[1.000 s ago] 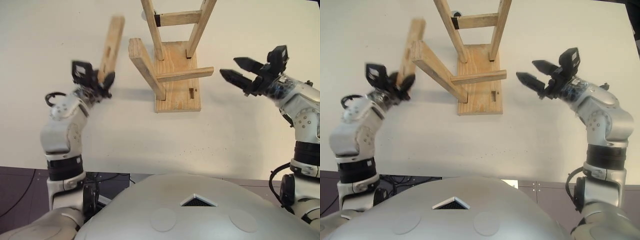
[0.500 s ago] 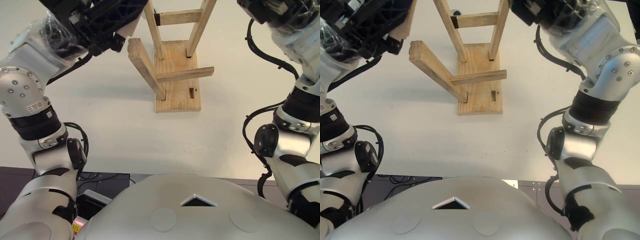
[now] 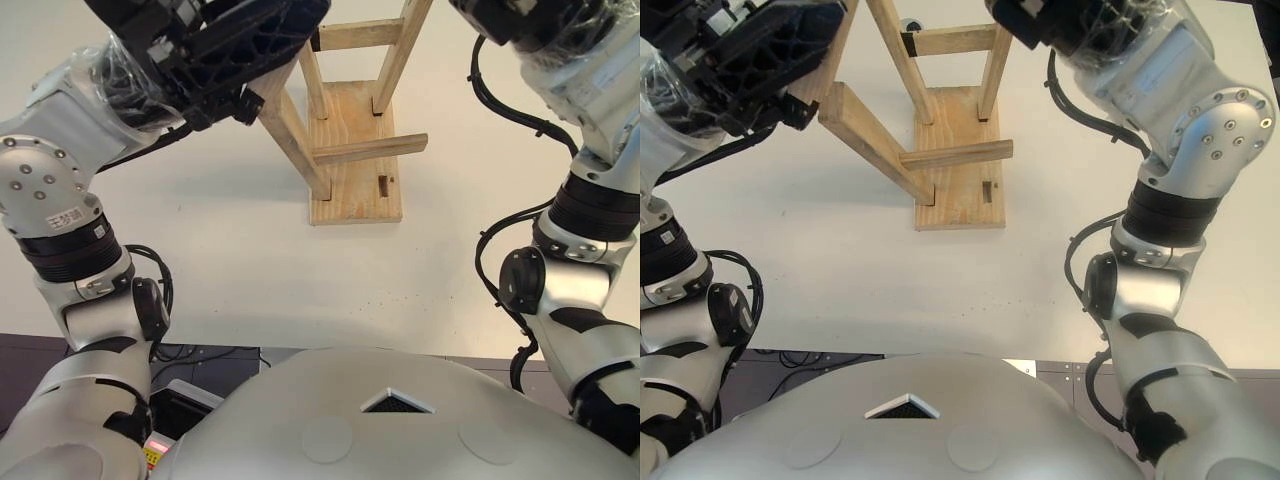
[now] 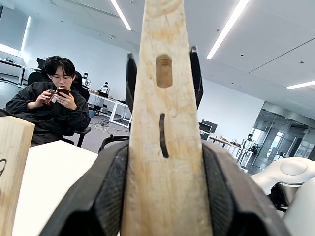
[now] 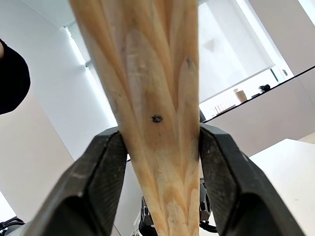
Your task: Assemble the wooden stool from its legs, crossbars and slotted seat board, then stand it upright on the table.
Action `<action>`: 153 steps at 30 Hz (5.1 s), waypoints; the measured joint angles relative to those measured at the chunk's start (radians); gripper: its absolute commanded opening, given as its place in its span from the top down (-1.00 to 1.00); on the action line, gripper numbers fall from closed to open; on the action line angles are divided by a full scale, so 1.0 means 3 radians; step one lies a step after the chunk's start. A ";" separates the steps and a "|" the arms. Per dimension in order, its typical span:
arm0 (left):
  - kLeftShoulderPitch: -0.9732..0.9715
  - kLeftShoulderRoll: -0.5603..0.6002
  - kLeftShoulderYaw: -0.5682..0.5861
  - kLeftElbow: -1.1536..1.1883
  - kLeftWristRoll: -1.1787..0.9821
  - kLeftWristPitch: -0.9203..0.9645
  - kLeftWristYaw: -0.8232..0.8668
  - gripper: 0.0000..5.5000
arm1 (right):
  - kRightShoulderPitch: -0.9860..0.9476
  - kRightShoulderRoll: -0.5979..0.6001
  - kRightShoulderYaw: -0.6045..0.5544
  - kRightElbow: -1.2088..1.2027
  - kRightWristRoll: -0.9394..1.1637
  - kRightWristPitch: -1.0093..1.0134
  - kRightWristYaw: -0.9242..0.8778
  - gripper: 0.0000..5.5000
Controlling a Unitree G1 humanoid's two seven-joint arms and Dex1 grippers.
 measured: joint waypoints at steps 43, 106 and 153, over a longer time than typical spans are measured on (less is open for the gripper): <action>0.0413 0.0316 0.0202 0.0080 0.0499 -0.0272 0.0281 -0.45 | 0.1347 -0.1093 0.0249 0.0669 -0.2693 -0.1186 0.2252 0.26; -0.1964 0.0472 -0.3144 0.0800 0.3222 -0.0489 -0.1155 0.13 | -0.0037 -0.1557 0.1802 0.1293 -0.3909 -0.2224 0.3254 0.27; -0.1754 -0.0025 -0.3341 0.1032 0.4589 -0.0606 -0.1718 0.85 | 0.0361 -0.1331 0.1582 0.0495 -0.4108 -0.1512 0.2627 0.27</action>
